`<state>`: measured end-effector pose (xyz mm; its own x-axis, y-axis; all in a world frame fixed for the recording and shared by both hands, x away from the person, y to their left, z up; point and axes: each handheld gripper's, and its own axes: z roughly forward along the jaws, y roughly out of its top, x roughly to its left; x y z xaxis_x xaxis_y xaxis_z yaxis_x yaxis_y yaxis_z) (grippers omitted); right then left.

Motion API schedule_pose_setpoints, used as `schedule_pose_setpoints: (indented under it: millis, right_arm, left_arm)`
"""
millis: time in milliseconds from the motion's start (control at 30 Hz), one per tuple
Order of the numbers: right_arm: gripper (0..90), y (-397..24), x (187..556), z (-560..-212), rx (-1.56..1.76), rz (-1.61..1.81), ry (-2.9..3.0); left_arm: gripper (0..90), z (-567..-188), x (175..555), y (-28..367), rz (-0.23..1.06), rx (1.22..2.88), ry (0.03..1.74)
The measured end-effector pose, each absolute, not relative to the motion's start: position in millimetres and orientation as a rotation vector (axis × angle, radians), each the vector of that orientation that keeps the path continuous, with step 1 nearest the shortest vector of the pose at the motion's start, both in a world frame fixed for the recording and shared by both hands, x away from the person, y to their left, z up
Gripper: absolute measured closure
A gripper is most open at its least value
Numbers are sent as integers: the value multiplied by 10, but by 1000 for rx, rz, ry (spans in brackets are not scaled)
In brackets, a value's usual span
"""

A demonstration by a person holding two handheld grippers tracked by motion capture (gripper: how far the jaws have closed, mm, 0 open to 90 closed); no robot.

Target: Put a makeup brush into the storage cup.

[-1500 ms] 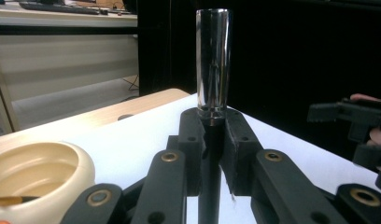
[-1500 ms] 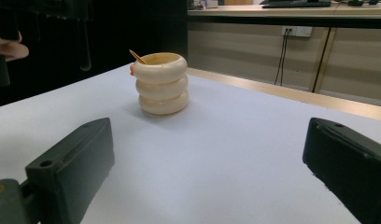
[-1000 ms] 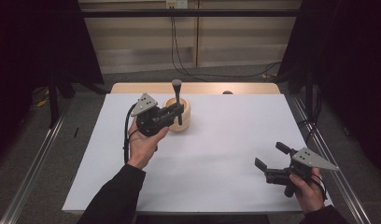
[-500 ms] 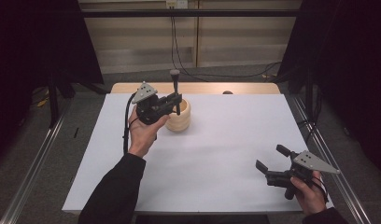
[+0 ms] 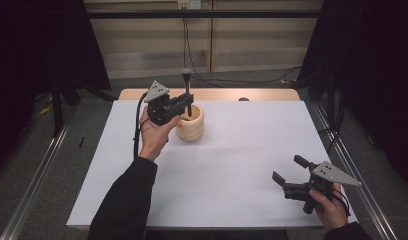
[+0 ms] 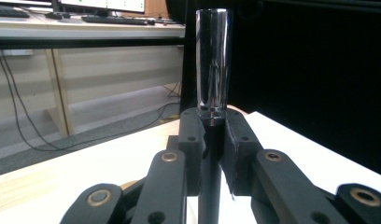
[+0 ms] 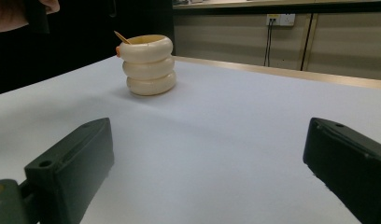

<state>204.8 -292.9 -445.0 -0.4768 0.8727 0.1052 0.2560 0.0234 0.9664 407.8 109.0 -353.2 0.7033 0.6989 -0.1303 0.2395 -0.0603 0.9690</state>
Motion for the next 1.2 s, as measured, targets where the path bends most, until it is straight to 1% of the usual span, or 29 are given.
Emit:
schedule_pose_setpoints:
  millis: [67, 167, 267, 567, 700, 800, 933, 1200]
  right_arm:
    - [17, -2932, 2047, -4450, 1144, 1486, 1768]
    - [19, -2931, 2046, -4449, 1144, 1487, 1767]
    - [39, -2926, 2047, -4455, 1137, 1494, 1774]
    - [42, -2934, 2050, -4457, 1136, 1501, 1766]
    - [57, -2936, 2050, -4456, 1135, 1502, 1766]
    - [58, -2937, 2047, -4457, 1133, 1504, 1768]
    - [60, -2936, 2046, -4458, 1126, 1500, 1768]
    - [66, -2927, 2046, -4463, 1121, 1498, 1780]
  left_arm:
    - [794, -3548, 4106, 1081, 441, 1623, 782]
    - [794, -3561, 4138, 1076, 470, 1624, 790]
    - [794, -3571, 4156, 1060, 465, 1634, 765]
    - [794, -3697, 4255, 1042, 488, 1641, 795]
    - [794, -3721, 4262, 995, 497, 1639, 797]
    - [793, -3758, 4277, 965, 503, 1664, 790]
    - [793, -3811, 4287, 928, 473, 1660, 794]
    - [793, -3912, 4293, 949, 477, 1672, 810]
